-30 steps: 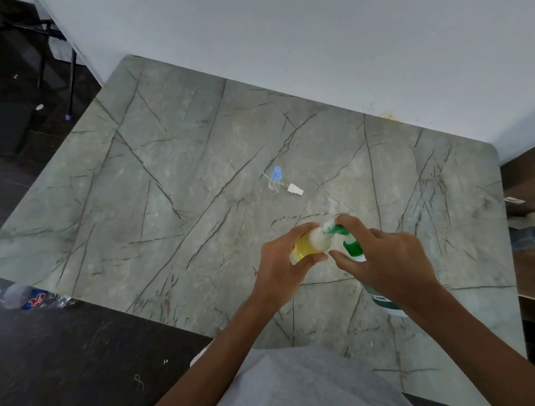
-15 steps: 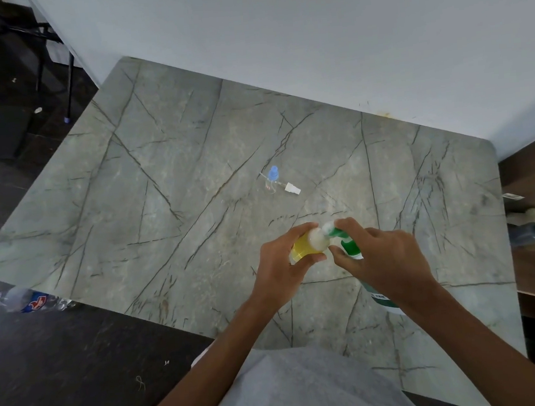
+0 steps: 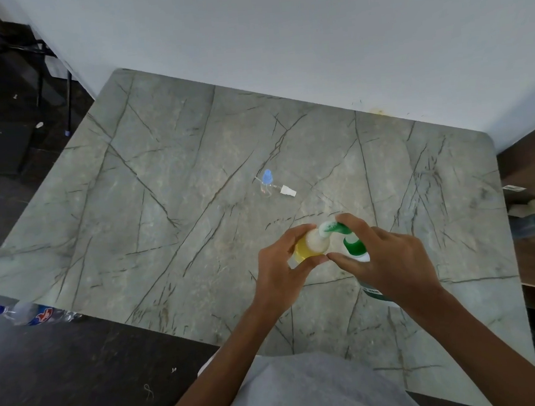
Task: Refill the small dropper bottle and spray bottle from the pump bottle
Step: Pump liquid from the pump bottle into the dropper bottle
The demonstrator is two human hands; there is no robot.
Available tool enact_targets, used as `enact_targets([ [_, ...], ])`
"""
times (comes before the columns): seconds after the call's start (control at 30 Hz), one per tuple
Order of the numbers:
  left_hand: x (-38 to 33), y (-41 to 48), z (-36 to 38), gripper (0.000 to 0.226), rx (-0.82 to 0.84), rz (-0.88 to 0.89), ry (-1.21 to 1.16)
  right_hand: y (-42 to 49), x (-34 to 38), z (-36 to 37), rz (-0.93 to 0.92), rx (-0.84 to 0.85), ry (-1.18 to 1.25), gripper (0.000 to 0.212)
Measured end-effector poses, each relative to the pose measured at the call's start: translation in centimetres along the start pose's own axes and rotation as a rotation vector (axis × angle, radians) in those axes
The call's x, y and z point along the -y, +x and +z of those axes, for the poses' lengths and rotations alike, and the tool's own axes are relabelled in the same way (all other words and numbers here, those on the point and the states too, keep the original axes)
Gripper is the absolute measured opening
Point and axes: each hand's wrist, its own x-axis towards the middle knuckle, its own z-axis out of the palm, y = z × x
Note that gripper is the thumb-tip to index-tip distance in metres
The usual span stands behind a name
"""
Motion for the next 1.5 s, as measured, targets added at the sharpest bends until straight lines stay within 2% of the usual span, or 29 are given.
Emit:
enact_targets([
  [0.53,-1.9,-0.4,1.4,0.049,-0.017,-0.068,-0.107,-1.4,-1.8,-0.4,-0.008,-0.018,0.125,0.074],
  [0.97,-3.2,-0.8,2.7,0.048,-0.046,-0.080,-0.167,-2.5,-2.4,-0.5,0.209,-0.012,0.393,0.088],
  [1.23,-2.9,-0.8,3.9,0.049,-0.042,-0.091,-0.167,-2.9,-3.4,0.1,0.281,0.012,0.495,0.095],
  [1.5,-2.0,-0.4,5.3,0.046,-0.073,-0.123,-0.152,-3.3,-5.2,1.1,0.328,0.036,0.642,0.088],
])
